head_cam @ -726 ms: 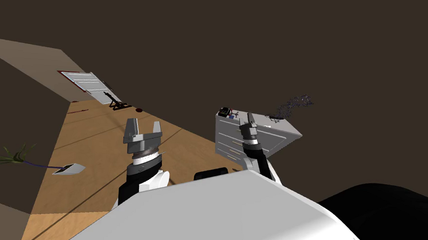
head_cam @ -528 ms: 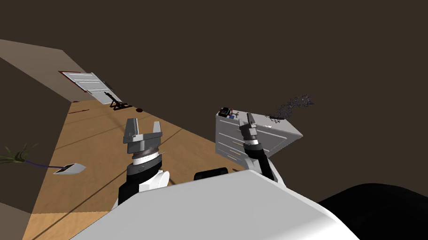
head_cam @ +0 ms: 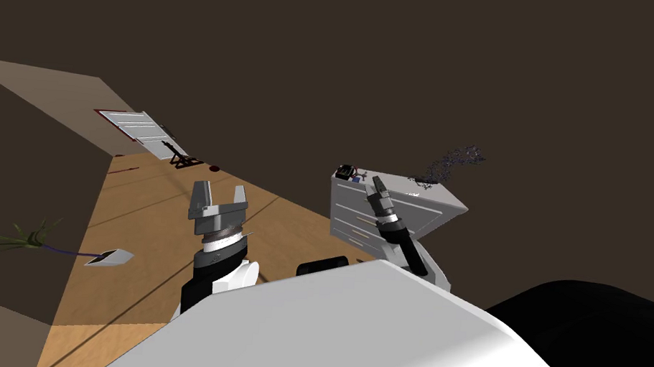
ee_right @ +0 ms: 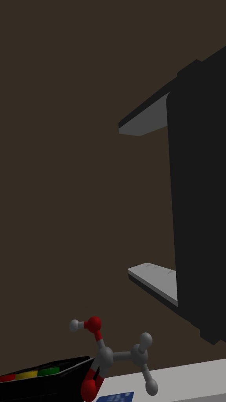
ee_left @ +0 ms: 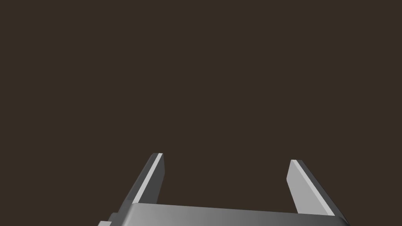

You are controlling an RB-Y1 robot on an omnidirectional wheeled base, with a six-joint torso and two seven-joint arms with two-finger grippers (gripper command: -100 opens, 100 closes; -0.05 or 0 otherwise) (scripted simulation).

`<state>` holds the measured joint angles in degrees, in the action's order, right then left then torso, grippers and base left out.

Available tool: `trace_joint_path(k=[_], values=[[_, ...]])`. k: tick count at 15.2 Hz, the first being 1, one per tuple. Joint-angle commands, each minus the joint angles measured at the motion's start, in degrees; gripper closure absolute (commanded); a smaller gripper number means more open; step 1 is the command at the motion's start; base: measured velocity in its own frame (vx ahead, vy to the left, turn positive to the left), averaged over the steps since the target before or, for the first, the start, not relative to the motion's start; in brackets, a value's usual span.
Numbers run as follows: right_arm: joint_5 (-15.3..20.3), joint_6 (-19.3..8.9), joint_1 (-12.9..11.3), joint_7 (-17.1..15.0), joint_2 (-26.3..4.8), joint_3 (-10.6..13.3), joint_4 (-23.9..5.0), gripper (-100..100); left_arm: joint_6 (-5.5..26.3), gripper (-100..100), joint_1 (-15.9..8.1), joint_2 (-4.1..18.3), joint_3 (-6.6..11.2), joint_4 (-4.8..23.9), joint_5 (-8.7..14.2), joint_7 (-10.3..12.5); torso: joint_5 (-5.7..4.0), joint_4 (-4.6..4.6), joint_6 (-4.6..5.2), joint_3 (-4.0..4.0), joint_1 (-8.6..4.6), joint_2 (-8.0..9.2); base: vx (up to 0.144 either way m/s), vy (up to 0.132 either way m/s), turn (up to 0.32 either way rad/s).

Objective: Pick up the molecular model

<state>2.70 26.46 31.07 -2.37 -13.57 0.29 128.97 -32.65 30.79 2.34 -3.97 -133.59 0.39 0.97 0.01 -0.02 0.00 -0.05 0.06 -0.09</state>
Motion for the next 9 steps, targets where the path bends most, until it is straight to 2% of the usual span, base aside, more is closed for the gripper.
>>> trace_joint_path(k=[1,3,4,5,7,9], values=[[0.43,-0.01,0.17,-0.16,-2.57,-0.65,-0.39,-100,0.00,0,0.00,0.00,0.00,0.00,0.00,0.00,0.00,0.00,0.00,0.00,0.00,0.00,0.023,0.023,0.013],[1.04,0.03,0.36,-0.33,-5.36,-1.48,-0.99,-100,0.00,0,0.00,0.00,0.00,0.00,0.00,0.00,0.00,0.00,0.00,-0.01,0.00,-0.01,0.026,0.021,0.013],[1.04,0.03,0.36,-0.33,-5.44,-1.48,-0.99,-100,0.00,0,0.00,0.00,0.00,0.00,0.00,0.00,0.00,-0.01,0.00,-0.01,-0.01,-0.02,0.016,0.011,0.003],[1.70,0.06,0.58,-0.51,-7.58,-2.38,-1.63,-100,0.00,0,0.00,0.00,0.00,0.00,0.00,0.00,0.00,0.00,0.00,0.00,-0.02,0.00,0.020,0.013,0.014],[2.41,0.11,0.83,-0.71,-9.91,-3.33,-2.33,-100,0.00,0,0.00,0.00,0.00,0.00,0.00,0.00,0.00,0.00,0.00,0.00,-0.03,0.00,0.021,0.019,0.016],[2.41,0.11,0.83,-0.71,-11.71,-3.33,-2.33,-100,0.00,0,0.00,0.00,0.00,0.00,0.00,0.00,0.00,0.00,0.00,-0.01,0.00,-0.01,0.020,0.021,0.010]])
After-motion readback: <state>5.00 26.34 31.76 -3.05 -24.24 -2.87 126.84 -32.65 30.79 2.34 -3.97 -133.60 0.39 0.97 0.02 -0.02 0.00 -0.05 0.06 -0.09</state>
